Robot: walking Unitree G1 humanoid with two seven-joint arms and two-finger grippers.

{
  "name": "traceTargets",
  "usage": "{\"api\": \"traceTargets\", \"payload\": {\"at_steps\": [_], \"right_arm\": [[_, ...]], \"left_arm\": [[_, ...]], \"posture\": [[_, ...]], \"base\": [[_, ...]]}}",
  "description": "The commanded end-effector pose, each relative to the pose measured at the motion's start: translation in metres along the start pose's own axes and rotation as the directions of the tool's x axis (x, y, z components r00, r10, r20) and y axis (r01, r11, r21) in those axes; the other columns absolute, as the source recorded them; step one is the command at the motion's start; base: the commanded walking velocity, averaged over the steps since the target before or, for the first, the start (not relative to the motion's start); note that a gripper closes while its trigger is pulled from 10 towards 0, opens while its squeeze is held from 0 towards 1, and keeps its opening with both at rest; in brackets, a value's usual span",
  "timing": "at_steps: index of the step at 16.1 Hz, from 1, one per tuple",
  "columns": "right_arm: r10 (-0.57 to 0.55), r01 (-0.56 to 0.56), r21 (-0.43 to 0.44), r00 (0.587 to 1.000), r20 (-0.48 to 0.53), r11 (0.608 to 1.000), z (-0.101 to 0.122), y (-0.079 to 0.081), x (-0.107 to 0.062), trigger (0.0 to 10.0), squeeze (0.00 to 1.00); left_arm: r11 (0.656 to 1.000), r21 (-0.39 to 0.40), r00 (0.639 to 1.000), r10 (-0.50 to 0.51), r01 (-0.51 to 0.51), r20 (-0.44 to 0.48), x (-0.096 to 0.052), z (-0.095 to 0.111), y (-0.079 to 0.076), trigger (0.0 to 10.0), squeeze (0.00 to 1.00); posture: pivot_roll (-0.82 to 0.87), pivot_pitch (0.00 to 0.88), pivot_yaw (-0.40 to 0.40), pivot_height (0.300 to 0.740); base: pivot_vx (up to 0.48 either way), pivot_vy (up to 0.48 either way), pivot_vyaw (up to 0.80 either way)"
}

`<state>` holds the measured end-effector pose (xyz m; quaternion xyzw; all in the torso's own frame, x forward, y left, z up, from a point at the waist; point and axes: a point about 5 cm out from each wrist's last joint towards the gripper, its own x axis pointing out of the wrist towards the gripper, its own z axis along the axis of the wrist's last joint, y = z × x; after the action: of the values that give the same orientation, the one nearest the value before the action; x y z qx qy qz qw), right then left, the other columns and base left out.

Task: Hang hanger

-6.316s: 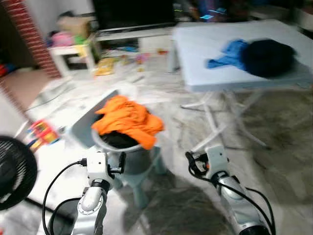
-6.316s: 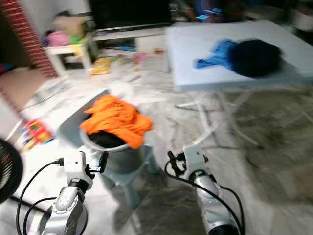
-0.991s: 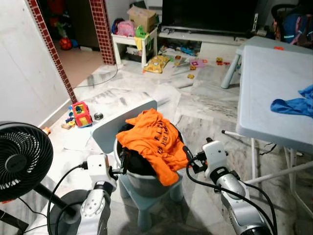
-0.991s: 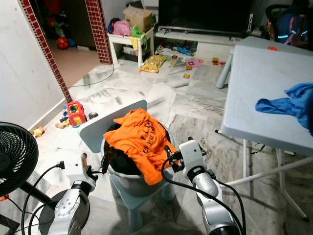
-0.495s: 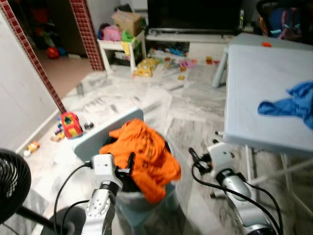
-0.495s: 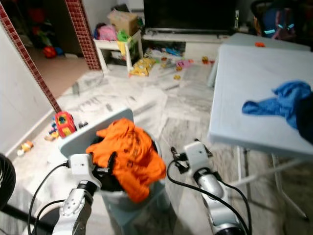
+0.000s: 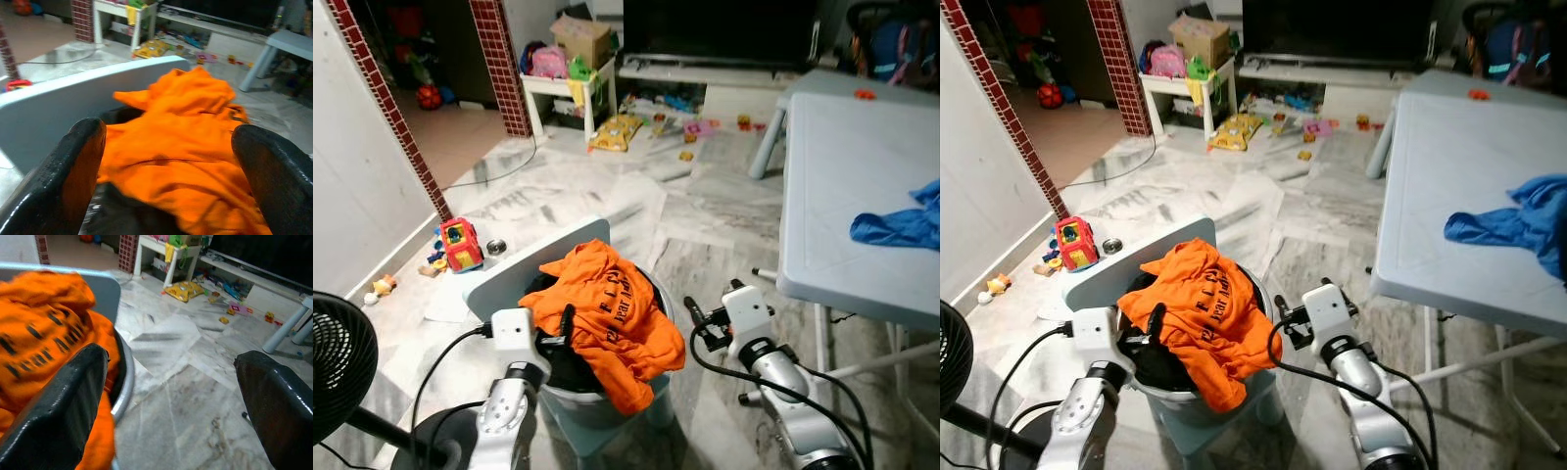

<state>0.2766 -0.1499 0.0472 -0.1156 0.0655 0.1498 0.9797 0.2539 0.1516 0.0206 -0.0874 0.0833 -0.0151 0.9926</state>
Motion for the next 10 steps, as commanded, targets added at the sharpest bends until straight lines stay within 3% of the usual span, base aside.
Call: {"api": "traceTargets", "payload": {"at_steps": [1, 5, 7, 10], "right_arm": [[0.002, -0.002, -0.009, 1.000, 0.014, 1.000, 0.003, 0.000, 0.000, 10.0, 0.00], [0.011, -0.011, -0.020, 1.000, -0.011, 1.000, -0.002, -0.004, -0.015, 10.0, 0.00], [0.023, -0.024, -0.031, 0.999, -0.032, 0.999, -0.006, -0.005, -0.024, 10.0, 0.00], [0.021, -0.022, -0.034, 0.999, -0.042, 0.999, -0.006, -0.005, -0.034, 10.0, 0.00]], "left_arm": [[1.000, 0.007, 0.999, 0.030, -0.030, -0.016, 0.006, 0.003, 0.010, 10.0, 0.00], [0.998, 0.009, 0.998, 0.058, -0.058, -0.033, 0.016, 0.012, 0.024, 10.0, 0.00], [1.000, 0.019, 0.997, -0.007, 0.009, -0.079, 0.025, 0.013, 0.018, 10.0, 0.00], [0.994, 0.028, 0.992, -0.105, 0.107, -0.063, 0.031, 0.020, 0.005, 10.0, 0.00]], "posture": [[-0.09, 0.000, 0.027, 0.740], [-0.11, 0.000, -0.003, 0.740], [-0.12, 0.000, -0.015, 0.740], [-0.15, 0.000, -0.017, 0.740]], "base": [[0.000, 0.000, 0.00], [0.000, 0.000, 0.00], [0.000, 0.000, 0.00], [0.000, 0.000, 0.00]]}}
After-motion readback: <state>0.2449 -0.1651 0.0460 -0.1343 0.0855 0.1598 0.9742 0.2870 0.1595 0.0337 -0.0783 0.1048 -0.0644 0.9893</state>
